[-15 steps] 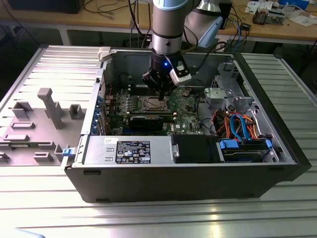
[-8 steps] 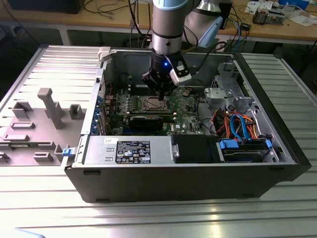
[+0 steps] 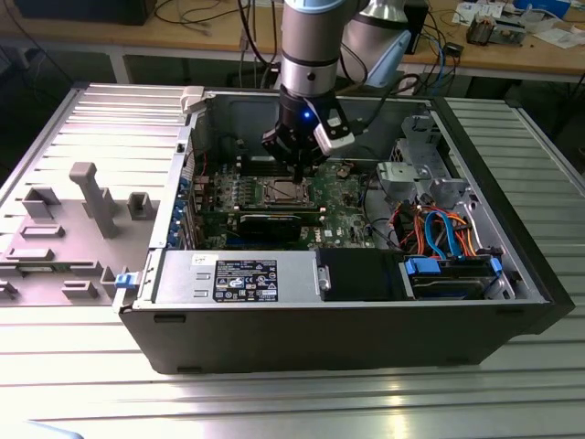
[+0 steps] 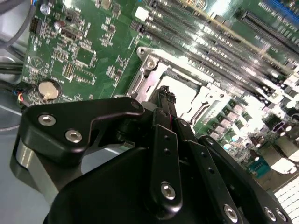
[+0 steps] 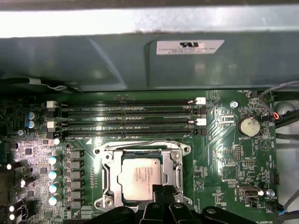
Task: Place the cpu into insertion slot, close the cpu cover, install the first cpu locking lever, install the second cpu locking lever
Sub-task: 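Install the second cpu locking lever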
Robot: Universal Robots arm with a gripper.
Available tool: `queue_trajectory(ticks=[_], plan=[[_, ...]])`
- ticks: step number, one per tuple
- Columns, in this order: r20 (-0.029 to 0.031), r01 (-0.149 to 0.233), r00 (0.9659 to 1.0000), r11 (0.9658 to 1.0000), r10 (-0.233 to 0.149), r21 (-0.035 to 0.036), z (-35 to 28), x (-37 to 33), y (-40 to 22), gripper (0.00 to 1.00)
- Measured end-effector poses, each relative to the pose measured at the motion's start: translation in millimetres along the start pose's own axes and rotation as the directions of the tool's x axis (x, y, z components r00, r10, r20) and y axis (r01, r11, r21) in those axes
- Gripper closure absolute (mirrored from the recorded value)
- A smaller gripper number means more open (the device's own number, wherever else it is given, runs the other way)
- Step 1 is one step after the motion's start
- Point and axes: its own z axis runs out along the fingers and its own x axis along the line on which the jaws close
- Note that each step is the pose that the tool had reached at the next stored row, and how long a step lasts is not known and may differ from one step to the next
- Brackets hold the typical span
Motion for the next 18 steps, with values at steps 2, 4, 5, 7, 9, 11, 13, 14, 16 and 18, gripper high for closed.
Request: queue_trajectory(ticks=[2, 4, 5, 7, 9, 11, 13, 14, 16, 18], plan=[[-0.0006, 0.000, 1.0000, 1.0000, 0.000, -0.0004, 0.0, -0.2, -9.9, 0.89], [-0.0022, 0.000, 1.0000, 1.0000, 0.000, -0.0014, 0.0, -0.3, -17.1, 0.89], [-0.0033, 0.000, 1.0000, 1.0000, 0.000, -0.0015, 0.0, -0.4, -18.1, 0.89], [-0.0043, 0.000, 1.0000, 1.0000, 0.000, -0.0017, 0.0, -0.3, -18.5, 0.89], [-0.0044, 0.000, 1.0000, 1.0000, 0.000, -0.0015, -0.1, -0.4, -18.7, 0.89], [-0.0044, 0.000, 1.0000, 1.0000, 0.000, -0.0015, 0.0, -0.4, -18.7, 0.89], [-0.0043, 0.000, 1.0000, 1.0000, 0.000, -0.0015, 0.0, -0.4, -18.7, 0.89], [-0.0044, 0.000, 1.0000, 1.0000, 0.000, -0.0015, 0.0, -0.4, -18.7, 0.89], [-0.0044, 0.000, 1.0000, 1.0000, 0.000, -0.0015, 0.0, -0.4, -18.7, 0.89], [-0.0045, 0.000, 1.0000, 1.0000, 0.000, -0.0015, -0.1, -0.4, -18.8, 0.89]])
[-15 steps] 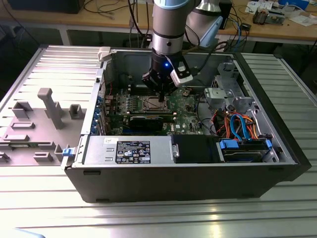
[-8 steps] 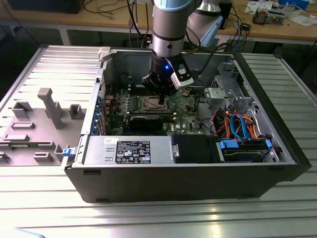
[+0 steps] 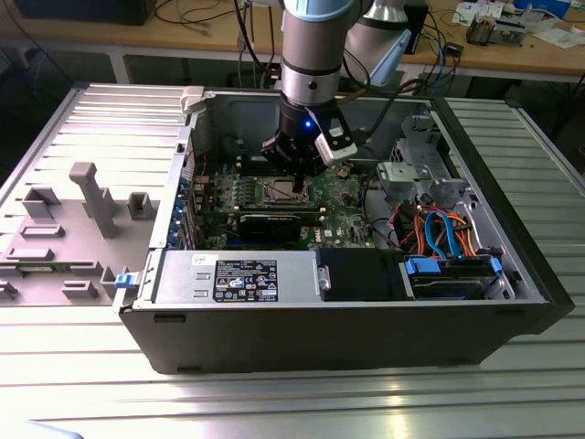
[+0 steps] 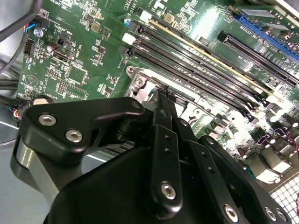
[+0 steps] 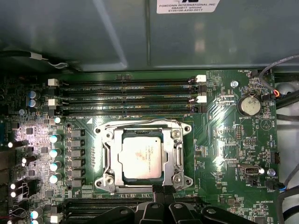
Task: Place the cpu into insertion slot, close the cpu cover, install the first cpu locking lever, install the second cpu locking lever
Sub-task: 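Install the second cpu locking lever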
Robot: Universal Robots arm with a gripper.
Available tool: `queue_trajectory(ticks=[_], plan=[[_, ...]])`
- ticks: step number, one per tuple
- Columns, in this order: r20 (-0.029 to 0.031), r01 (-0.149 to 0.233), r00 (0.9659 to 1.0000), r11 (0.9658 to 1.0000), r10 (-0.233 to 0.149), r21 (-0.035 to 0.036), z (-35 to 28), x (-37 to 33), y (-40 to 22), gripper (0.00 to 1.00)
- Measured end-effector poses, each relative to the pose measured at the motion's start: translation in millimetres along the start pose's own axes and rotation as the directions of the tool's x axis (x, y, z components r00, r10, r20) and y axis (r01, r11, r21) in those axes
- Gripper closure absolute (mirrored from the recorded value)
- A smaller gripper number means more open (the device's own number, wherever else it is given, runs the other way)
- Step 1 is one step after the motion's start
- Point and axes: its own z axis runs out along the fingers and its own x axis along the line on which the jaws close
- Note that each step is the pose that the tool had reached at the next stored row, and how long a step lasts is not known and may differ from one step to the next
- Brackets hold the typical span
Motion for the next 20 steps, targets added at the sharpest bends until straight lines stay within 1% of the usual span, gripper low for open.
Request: queue_trajectory(ticks=[3, 6, 8, 9, 10, 13, 16, 17, 20], plan=[[-0.0001, 0.006, 1.0000, 1.0000, -0.006, -0.0001, 0.0, 0.3, -0.5, 0.89], [-0.0002, 0.025, 0.9997, 0.9997, -0.025, -0.0001, 0.0, 1.4, -1.0, 0.89], [-0.0004, 0.032, 0.9995, 0.9995, -0.032, -0.0017, 0.2, 3.1, -3.0, 0.89], [-0.0002, 0.033, 0.9995, 0.9994, -0.033, -0.0042, 1.0, 3.5, -4.4, 0.89], [-0.0003, 0.033, 0.9995, 0.9994, -0.033, -0.0077, 1.4, 3.8, -6.1, 0.89], [-0.0001, 0.033, 0.9995, 0.9990, -0.033, -0.0289, 1.8, 3.7, -12.1, 0.89], [-0.0005, 0.033, 0.9995, 0.9983, -0.033, -0.0471, 2.3, 4.6, -18.1, 0.89], [-0.0006, 0.033, 0.9995, 0.9982, -0.033, -0.0510, 2.5, 6.0, -19.5, 0.89], [-0.0005, 0.033, 0.9994, 0.9977, -0.033, -0.0584, 3.5, 12.2, -21.7, 0.89]])
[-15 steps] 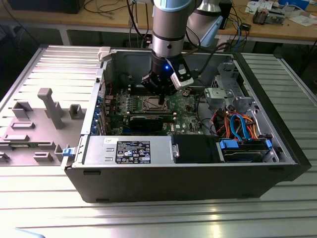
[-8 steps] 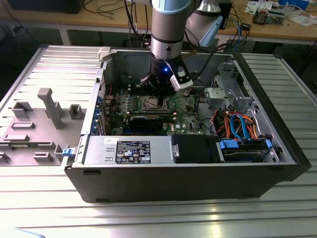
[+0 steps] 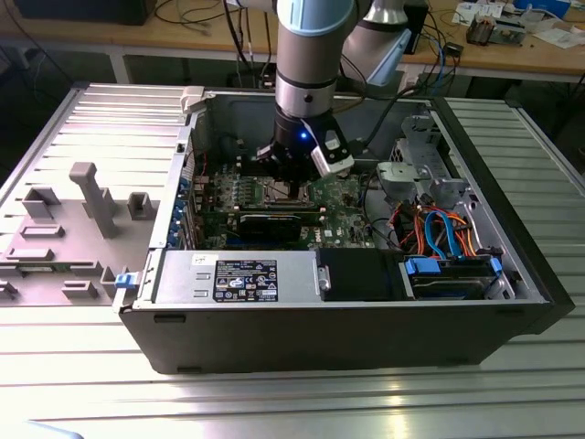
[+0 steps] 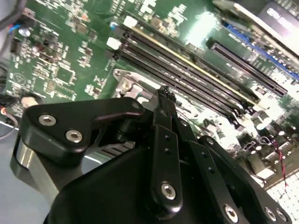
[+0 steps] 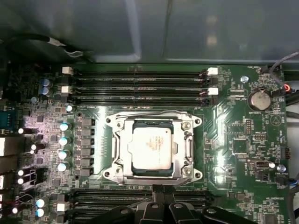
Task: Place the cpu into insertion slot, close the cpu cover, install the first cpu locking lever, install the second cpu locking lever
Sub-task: 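Install the second cpu locking lever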
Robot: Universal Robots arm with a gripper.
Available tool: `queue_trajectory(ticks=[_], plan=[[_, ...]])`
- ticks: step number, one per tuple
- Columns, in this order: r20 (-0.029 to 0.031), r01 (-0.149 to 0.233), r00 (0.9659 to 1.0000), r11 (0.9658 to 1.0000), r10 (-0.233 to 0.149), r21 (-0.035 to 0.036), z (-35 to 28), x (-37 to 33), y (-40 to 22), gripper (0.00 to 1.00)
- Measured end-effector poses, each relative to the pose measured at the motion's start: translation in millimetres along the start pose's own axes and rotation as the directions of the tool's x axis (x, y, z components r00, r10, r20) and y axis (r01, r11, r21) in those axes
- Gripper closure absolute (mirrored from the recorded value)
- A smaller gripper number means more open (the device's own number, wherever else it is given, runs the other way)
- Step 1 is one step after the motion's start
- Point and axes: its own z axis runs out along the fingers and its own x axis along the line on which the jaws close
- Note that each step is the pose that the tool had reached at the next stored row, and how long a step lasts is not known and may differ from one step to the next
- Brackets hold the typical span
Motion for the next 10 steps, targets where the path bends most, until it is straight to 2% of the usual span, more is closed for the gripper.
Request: queue_trajectory(ticks=[1, 2, 5, 10], plan=[[-0.0001, 0.000, 1.0000, 1.0000, 0.000, -0.0041, 0.8, 3.7, -1.1, 0.89], [0.0001, 0.000, 1.0000, 1.0000, 0.000, -0.0050, 1.5, 5.0, -1.7, 0.89], [0.0001, 0.000, 1.0000, 1.0000, 0.000, -0.0083, 1.9, 6.1, -5.8, 0.89], [0.0000, 0.000, 1.0000, 1.0000, 0.000, -0.0085, 2.1, 6.1, -6.1, 0.89]])
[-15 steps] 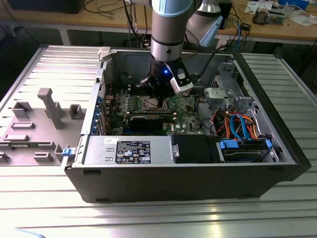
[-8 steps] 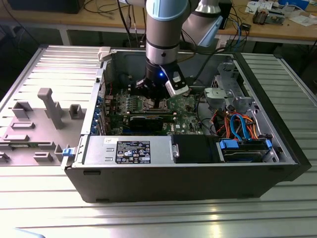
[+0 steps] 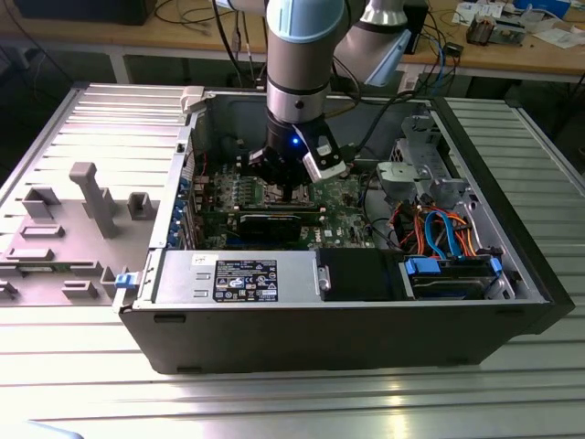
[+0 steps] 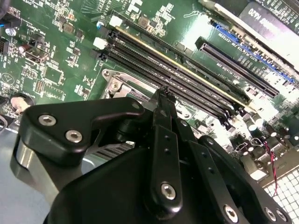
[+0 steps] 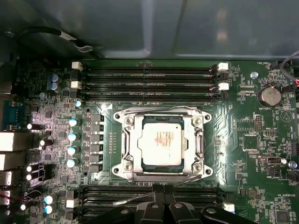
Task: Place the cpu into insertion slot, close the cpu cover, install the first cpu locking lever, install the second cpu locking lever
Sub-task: 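Install the second cpu locking lever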
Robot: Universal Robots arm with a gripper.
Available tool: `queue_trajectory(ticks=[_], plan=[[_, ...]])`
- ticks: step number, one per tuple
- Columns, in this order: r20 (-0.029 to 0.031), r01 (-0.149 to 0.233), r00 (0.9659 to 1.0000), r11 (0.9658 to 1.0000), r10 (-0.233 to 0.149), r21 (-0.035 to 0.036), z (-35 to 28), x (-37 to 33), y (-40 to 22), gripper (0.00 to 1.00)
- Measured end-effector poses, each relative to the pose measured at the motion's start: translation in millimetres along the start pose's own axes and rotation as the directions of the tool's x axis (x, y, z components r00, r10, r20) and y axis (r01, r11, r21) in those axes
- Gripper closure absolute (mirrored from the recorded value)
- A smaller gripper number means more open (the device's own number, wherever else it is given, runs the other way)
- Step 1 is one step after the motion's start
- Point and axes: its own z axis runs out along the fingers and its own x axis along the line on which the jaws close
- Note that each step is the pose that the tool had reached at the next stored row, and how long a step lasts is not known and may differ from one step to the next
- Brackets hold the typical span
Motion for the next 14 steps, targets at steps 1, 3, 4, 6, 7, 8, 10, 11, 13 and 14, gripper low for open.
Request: queue_trajectory(ticks=[1, 3, 4, 6, 7, 8, 10, 11, 13, 14], plan=[[0.0000, 0.000, 1.0000, 1.0000, 0.000, -0.0001, 0.0, 0.0, 0.0, 0.89], [0.0000, 0.000, 1.0000, 1.0000, 0.000, 0.0000, 0.1, 0.0, 0.0, 0.89], [0.0000, 0.000, 1.0000, 1.0000, 0.000, 0.0000, 0.1, 0.0, 0.0, 0.89], [-0.0005, 0.000, 1.0000, 1.0000, 0.000, -0.0003, 0.1, 0.1, -0.1, 0.89], [-0.0008, 0.000, 1.0000, 1.0000, 0.000, -0.0007, 0.0, 0.5, -0.3, 0.89], [-0.0012, 0.000, 1.0000, 1.0000, 0.000, -0.0011, 0.0, 1.0, -0.4, 0.89], [-0.0023, 0.000, 1.0000, 1.0000, 0.000, -0.0033, -0.2, 3.8, -0.8, 0.89], [-0.0027, 0.000, 1.0000, 1.0000, 0.000, -0.0043, -0.2, 4.2, -1.2, 0.89], [-0.0056, 0.000, 1.0000, 1.0000, 0.000, -0.0082, -0.4, 4.4, -4.5, 0.89], [-0.0070, 0.001, 1.0000, 0.9999, -0.001, -0.0108, -0.5, 4.8, -5.7, 0.89]])
